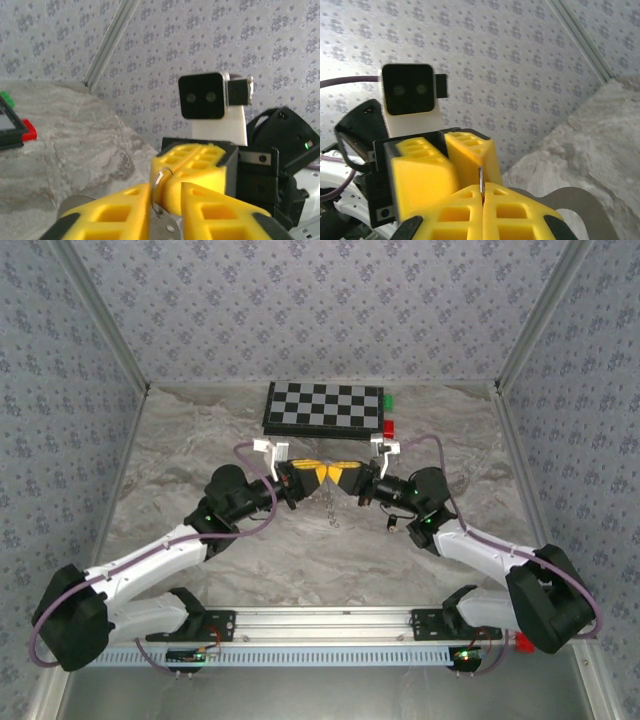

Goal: Put the keys on the keyring

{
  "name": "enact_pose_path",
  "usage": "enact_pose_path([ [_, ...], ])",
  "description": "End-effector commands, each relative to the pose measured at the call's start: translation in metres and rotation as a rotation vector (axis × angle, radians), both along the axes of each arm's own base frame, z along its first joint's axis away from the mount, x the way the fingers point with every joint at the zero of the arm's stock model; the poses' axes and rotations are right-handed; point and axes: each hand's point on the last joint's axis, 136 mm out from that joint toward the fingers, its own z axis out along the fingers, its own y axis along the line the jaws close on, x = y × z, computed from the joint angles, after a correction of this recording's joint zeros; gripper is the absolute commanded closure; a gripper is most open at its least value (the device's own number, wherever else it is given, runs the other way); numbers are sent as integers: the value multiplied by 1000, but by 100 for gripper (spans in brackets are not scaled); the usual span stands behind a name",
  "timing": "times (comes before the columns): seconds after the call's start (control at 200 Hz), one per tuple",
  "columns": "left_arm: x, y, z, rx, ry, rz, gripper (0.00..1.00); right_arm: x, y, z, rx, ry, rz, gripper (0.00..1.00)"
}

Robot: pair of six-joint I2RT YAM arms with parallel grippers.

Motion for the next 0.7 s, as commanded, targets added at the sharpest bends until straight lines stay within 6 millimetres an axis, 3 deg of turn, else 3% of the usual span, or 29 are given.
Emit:
enact_pose_path([
  [0.0,-6,7,21,11,-68,-5,69,1,-1,3,-138,-31,16,100],
  [0.205,3,29,15,33,-66,42,65,-12,-8,-15,-436,-71,35,100],
  [0.35,2,33,11,66,-74,15,63,-19,-13,-21,-564,-66,86,100],
  [0.535,-2,31,9,87,-77,-15,63,-20,-14,-25,-635,-87,126,100],
  [0.695,-11,26,6,95,-65,-79,63,-23,-8,-17,-595,-100,176,100],
])
